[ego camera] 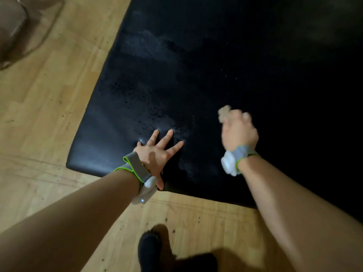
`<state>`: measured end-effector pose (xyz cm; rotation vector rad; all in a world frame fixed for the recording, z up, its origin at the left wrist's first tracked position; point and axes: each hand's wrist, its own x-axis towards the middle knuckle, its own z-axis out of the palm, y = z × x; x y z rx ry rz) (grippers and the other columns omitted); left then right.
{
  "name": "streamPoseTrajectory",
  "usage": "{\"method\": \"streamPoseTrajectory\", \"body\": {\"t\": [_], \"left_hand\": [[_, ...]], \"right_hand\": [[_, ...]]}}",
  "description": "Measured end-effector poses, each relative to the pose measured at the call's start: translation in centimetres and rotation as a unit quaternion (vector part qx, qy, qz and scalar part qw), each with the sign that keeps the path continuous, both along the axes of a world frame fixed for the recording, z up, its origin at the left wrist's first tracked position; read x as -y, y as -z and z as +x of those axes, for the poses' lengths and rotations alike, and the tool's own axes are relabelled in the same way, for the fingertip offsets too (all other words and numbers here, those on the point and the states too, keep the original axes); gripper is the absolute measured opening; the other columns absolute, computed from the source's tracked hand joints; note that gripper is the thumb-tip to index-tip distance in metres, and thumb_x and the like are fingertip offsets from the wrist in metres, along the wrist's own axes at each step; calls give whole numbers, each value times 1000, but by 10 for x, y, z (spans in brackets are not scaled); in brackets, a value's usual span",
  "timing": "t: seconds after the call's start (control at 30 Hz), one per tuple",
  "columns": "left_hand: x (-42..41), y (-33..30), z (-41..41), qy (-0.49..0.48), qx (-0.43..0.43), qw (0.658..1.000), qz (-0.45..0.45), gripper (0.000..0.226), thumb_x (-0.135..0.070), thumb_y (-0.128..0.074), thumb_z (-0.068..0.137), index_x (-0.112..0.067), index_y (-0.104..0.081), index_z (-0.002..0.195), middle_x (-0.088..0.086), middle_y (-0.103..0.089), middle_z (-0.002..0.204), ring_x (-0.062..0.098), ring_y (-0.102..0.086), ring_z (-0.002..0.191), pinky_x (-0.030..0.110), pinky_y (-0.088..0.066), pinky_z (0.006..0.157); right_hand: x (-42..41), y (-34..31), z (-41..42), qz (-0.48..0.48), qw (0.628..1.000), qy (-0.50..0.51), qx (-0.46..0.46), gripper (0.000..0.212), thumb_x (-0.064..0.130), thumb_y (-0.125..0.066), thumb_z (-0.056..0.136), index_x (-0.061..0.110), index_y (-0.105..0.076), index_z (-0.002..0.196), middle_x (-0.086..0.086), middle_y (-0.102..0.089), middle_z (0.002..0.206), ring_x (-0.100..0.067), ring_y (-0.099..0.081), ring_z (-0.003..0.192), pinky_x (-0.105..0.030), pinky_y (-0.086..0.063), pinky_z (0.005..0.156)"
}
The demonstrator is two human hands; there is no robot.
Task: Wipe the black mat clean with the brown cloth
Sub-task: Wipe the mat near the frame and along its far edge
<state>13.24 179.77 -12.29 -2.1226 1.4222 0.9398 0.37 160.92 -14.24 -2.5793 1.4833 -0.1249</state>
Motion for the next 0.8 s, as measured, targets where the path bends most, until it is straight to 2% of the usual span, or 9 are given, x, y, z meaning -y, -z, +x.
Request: {"method": "streamPoseTrajectory", "body": {"t": [0.13, 0.2, 0.33, 0.43, 0.5, 0.53, 0.6, 0.7, 0.8], "left_hand": [[1, -2, -3, 0, 2, 1000, 8, 137, -52, -84, 55, -46, 23, 141, -6, 33, 151, 34, 19, 142, 66, -23, 106], [1, -4, -1, 0, -3, 1000, 14, 137, -53, -84, 55, -46, 24, 140, -6, 34, 151, 34, 20, 142, 65, -23, 106], [8, -13, 3, 33, 3, 999, 30, 131, -60, -79, 58, -48, 23, 140, -8, 31, 152, 31, 16, 143, 54, -35, 104], [28, -33, 20, 81, -10, 997, 3, 106, -53, -71, 74, -38, 2, 149, -3, 5, 159, 20, -7, 145, 29, -25, 106], [50, -37, 48, 63, -2, 997, -48, 99, -48, -73, 74, -31, -13, 150, 1, -18, 157, 17, -21, 142, 22, -20, 106], [63, -35, 65, 43, 20, 996, -76, 108, -50, -78, 67, -32, -11, 150, 4, -16, 157, 21, -17, 143, 26, -19, 109], [82, -23, 92, -9, 67, 994, -86, 135, -54, -86, 48, -39, 4, 148, 4, 8, 158, 31, 4, 144, 47, -17, 113], [102, -3, 113, -42, 77, 995, -45, 158, -54, -90, 31, -46, 23, 140, 1, 28, 153, 37, 15, 142, 64, -20, 105], [112, 5, 116, -35, 78, 996, -22, 165, -48, -93, 28, -43, 30, 138, 4, 35, 150, 42, 16, 140, 64, -29, 101]], "right_hand": [[-64, 3, 7, 27, 974, -223, 37, 24, 28, -70, 80, 15, -65, 100, -11, -58, 85, -32, -62, 58, -31, -42, 41], [-49, 4, 10, 4, 963, -269, 22, 22, 31, -65, 83, 16, -66, 99, -10, -57, 84, -32, -61, 54, -30, -42, 39], [35, 1, 17, 4, 1000, -22, -18, 31, 36, -42, 98, 17, -50, 122, -13, -51, 116, -39, -61, 92, -37, -44, 66], [48, 4, 15, 2, 1000, -3, -26, 34, 37, -40, 100, 17, -45, 127, -12, -50, 118, -35, -60, 94, -32, -35, 65], [47, 5, 15, 11, 1000, -12, -19, 34, 36, -41, 100, 16, -45, 126, -12, -50, 116, -34, -60, 92, -31, -35, 64], [48, 7, 15, 11, 1000, -12, -14, 34, 36, -41, 99, 16, -45, 126, -11, -51, 115, -33, -60, 91, -30, -35, 63], [50, 8, 13, 8, 1000, -18, -14, 33, 36, -42, 99, 16, -47, 125, -10, -51, 112, -31, -60, 87, -29, -35, 61], [64, 9, 5, -13, 998, -52, 31, 32, 35, -45, 98, 13, -53, 120, -12, -52, 106, -35, -58, 80, -31, -35, 60], [110, 7, 9, 5, 992, 112, 59, 31, 33, -44, 98, 12, -50, 119, -16, -51, 113, -39, -57, 92, -36, -36, 66]]}}
